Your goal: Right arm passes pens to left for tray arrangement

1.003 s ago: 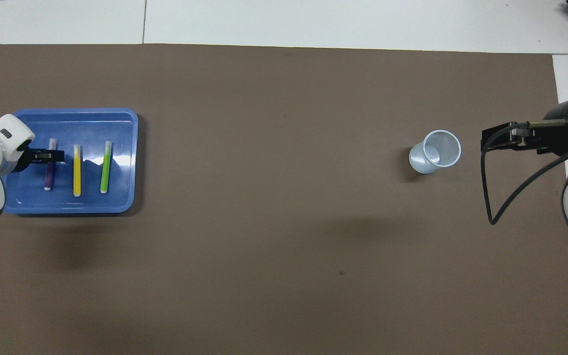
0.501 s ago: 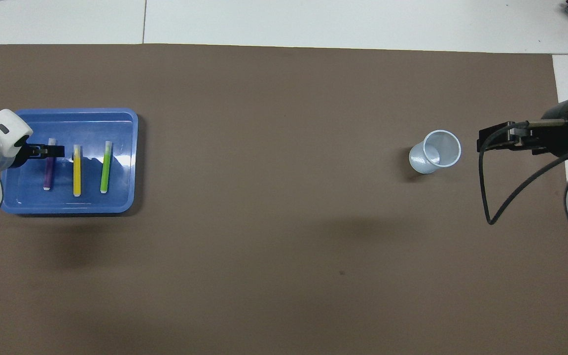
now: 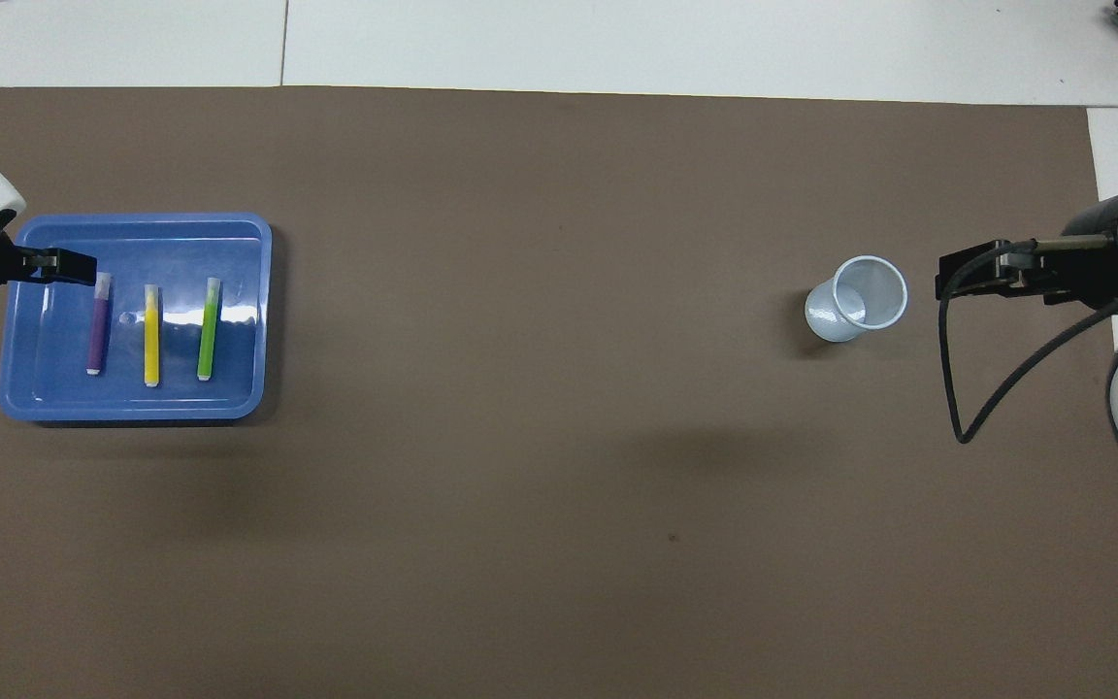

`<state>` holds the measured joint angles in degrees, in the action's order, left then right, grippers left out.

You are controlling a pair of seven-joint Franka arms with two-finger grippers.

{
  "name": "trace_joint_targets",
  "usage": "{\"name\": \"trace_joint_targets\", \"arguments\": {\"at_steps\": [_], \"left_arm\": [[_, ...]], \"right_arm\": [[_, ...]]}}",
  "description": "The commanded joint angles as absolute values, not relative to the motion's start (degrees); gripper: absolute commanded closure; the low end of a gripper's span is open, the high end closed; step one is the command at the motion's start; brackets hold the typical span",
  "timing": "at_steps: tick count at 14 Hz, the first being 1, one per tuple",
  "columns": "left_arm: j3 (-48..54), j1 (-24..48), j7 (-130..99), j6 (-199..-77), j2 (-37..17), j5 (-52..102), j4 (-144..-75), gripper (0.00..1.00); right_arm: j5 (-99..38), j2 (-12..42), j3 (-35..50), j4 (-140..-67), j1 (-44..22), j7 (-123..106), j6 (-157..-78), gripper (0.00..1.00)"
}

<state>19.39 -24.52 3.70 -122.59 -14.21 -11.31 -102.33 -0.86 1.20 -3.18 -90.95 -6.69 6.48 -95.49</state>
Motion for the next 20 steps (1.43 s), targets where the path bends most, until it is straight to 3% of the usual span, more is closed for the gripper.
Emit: {"name": "trace_joint_targets", "arguments": {"at_steps": [1,6,12,15,20], "left_arm": [[18.81,-21.02,-1.56,-117.09,-10.56,-9.76,-100.64,0.0],[19.77,-19.69,-3.6,-100.14,-7.74,-5.72,-92.21,0.0],[21.18,-12.74,-17.75,-93.95,-0.27,-5.19,-92.37,0.0],[20.66,-13.18,-17.31,-93.79,0.44,-5.19,-91.85,0.0],[21.18,-12.92,-16.96,-79.99,1.75,-4.48,-85.43,0.0]], "right_arm": [[-1.85,-0.09,-3.6,-92.72,-7.21,5.97,-96.59,0.0],[-1.85,-0.09,-3.6,-92.64,-8.0,5.89,-96.5,0.0],[-1.85,-0.44,-3.6,-93.08,-7.91,6.06,-96.5,0.0],[-1.85,-0.44,-3.6,-93.08,-7.91,6.06,-96.5,0.0],[-1.85,-0.44,-3.6,-92.99,-7.91,5.98,-96.5,0.0]]}}
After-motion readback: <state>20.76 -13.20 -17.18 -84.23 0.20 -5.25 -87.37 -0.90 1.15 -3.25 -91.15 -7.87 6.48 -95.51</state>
